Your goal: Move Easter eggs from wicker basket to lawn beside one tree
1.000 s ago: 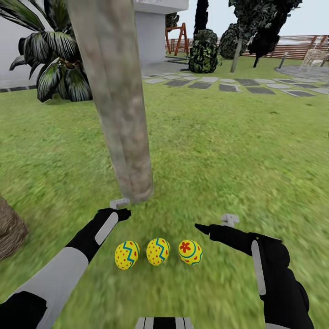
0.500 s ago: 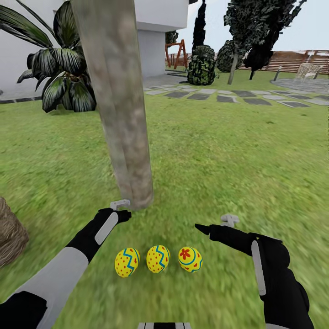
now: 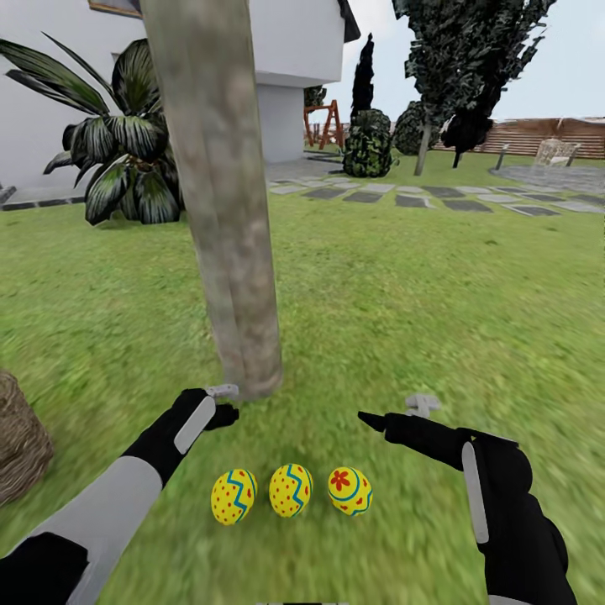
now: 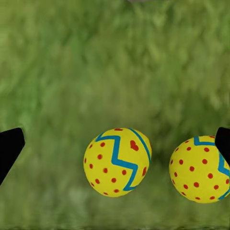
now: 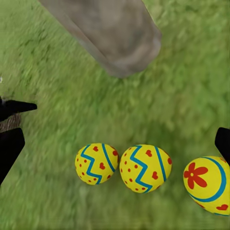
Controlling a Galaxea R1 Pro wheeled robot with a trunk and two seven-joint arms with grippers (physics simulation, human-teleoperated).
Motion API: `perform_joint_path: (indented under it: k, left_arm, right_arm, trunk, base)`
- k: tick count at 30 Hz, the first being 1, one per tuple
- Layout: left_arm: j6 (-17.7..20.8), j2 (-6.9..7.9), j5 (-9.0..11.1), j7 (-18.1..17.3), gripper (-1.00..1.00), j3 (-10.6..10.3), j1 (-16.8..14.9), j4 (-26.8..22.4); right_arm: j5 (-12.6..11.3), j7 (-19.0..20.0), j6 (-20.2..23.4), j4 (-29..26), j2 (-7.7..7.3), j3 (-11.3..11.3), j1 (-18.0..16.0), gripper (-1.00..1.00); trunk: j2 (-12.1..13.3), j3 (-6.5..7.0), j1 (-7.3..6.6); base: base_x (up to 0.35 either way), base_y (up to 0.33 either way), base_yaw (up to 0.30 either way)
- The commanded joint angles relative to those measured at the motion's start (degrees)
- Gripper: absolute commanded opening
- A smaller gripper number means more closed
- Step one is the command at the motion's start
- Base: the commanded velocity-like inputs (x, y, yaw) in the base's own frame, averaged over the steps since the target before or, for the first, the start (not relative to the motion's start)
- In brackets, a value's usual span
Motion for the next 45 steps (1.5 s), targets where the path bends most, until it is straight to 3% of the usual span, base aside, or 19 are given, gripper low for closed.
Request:
perform_joint_path:
  k: [1,6,17,41,45]
  left_arm:
    - [0.35,0.06,0.62,0.51,1.00,-0.39,-0.05,2.31]
    - [0.71,0.01,0.72,0.65,1.00,-0.43,-0.13,7.95]
    - [0.79,0.01,0.64,1.15,1.00,-0.37,-0.16,10.22]
    - [0.06,0.85,0.28,3.90,1.00,-0.49,0.08,9.46]
    - [-1.16,1.83,0.28,3.87,1.00,-0.52,1.43,9.17]
  right_arm:
    - [0.59,0.58,0.21,-0.05,0.06,-0.13,-0.05,1.00]
    - [0.63,0.58,0.18,-0.05,0.01,-0.25,0.01,1.00]
    - [0.67,0.58,0.09,-0.05,-0.09,-0.99,0.03,1.00]
    - [0.87,0.21,-0.58,-0.05,-0.20,-1.17,0.46,1.00]
    - [0.92,0.16,-0.74,-0.05,-1.42,-1.28,0.57,1.00]
  trunk:
    - [-0.01,0.18,-0.03]
    - [0.05,1.06,-0.14]
    - [0.05,1.06,-0.14]
    - [0.37,6.38,-0.76]
    - [0.42,7.27,-0.86]
  base:
    - [0.000,0.000,0.000]
    - [0.000,0.000,0.000]
    - [0.000,0.000,0.000]
    - [0.000,0.000,0.000]
    - [0.000,0.000,0.000]
